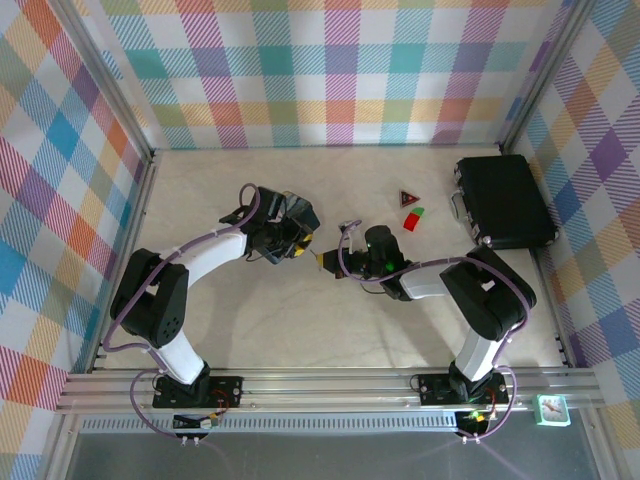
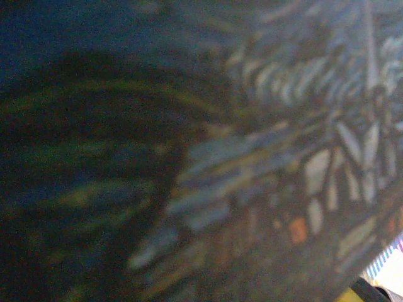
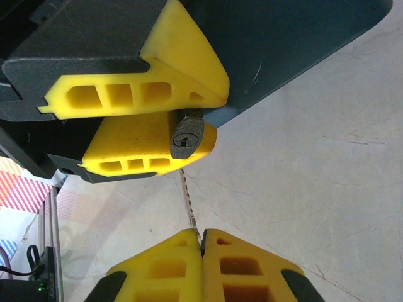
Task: Unlock a padlock with a key
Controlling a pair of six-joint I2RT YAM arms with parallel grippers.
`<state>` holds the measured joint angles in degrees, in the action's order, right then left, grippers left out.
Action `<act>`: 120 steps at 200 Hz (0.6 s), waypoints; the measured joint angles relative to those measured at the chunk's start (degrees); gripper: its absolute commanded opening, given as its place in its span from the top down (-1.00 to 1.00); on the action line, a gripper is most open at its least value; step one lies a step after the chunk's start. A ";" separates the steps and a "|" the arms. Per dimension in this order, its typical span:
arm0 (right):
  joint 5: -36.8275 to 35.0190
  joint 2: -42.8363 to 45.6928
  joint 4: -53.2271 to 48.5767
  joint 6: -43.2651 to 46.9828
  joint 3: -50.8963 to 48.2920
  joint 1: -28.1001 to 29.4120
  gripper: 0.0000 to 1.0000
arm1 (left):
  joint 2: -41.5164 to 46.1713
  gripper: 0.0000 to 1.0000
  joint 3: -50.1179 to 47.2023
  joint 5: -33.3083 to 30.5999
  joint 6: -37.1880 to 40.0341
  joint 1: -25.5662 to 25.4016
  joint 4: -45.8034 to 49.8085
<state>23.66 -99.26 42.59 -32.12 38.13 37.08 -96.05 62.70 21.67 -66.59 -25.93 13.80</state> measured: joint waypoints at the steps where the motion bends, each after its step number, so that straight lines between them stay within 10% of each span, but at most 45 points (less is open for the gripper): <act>1: 0.02 0.00 0.00 0.00 0.00 0.00 1.00 | 0.00 0.64 0.00 0.00 0.00 0.00 0.00; 120: 1.09 -2.49 1.66 -0.68 2.23 0.00 1.00 | 0.02 0.64 -0.81 -0.15 -0.07 -0.22 -0.07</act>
<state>24.75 -101.75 44.25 -32.80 40.36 37.08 -96.03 61.89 21.52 -66.65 -26.15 13.74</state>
